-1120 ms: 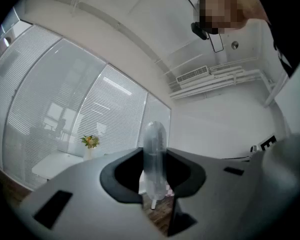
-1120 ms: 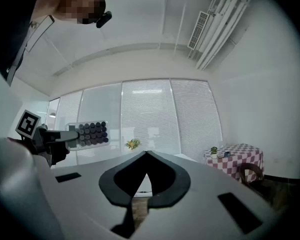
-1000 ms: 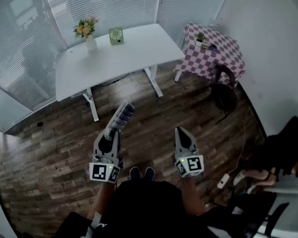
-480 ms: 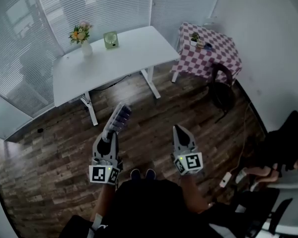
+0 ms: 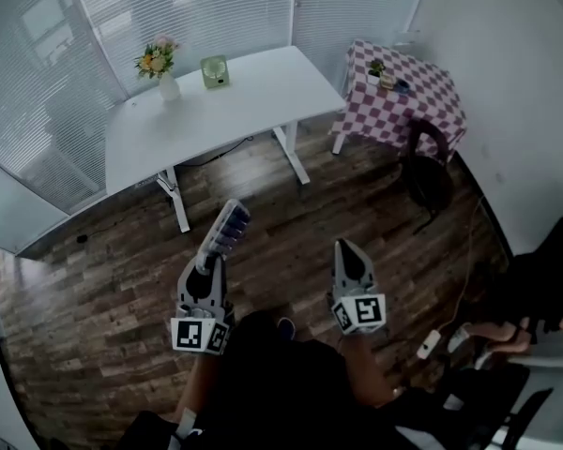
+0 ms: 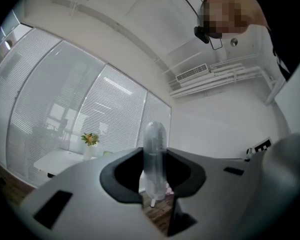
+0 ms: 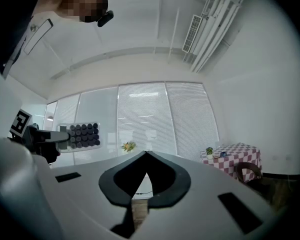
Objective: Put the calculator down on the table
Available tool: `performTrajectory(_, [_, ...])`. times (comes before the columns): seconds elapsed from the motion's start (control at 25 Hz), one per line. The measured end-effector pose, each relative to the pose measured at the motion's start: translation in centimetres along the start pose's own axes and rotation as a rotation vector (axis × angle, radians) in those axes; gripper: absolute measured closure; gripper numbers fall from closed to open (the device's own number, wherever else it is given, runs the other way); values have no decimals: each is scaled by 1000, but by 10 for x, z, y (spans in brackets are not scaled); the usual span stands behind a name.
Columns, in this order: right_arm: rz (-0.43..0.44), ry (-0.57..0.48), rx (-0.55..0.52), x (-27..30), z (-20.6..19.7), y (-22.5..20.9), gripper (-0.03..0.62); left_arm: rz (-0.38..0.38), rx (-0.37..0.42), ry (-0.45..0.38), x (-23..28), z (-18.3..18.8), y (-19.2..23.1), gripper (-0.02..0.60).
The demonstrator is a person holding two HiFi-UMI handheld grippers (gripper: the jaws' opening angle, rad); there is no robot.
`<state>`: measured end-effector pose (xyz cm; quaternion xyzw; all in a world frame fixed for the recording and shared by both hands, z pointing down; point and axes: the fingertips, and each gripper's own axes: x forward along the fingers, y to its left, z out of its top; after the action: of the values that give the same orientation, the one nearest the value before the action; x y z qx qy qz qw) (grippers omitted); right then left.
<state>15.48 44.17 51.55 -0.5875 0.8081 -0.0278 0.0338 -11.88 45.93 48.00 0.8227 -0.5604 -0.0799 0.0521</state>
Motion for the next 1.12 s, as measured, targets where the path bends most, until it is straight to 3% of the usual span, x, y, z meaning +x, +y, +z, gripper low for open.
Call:
performTrajectory(0.48, [44,-12,-69,28,-8,-16,588,11,-19,-13,30,-18,9,482])
performTrajectory(0.8, [73,-2,-125,84,-9,-30,588,-2,-33,-36,92,-14,34,482])
performTrajectory(1.12, [59,12,-76,157,-6,-48,588,-11,-47,-6,169,-16,66,482])
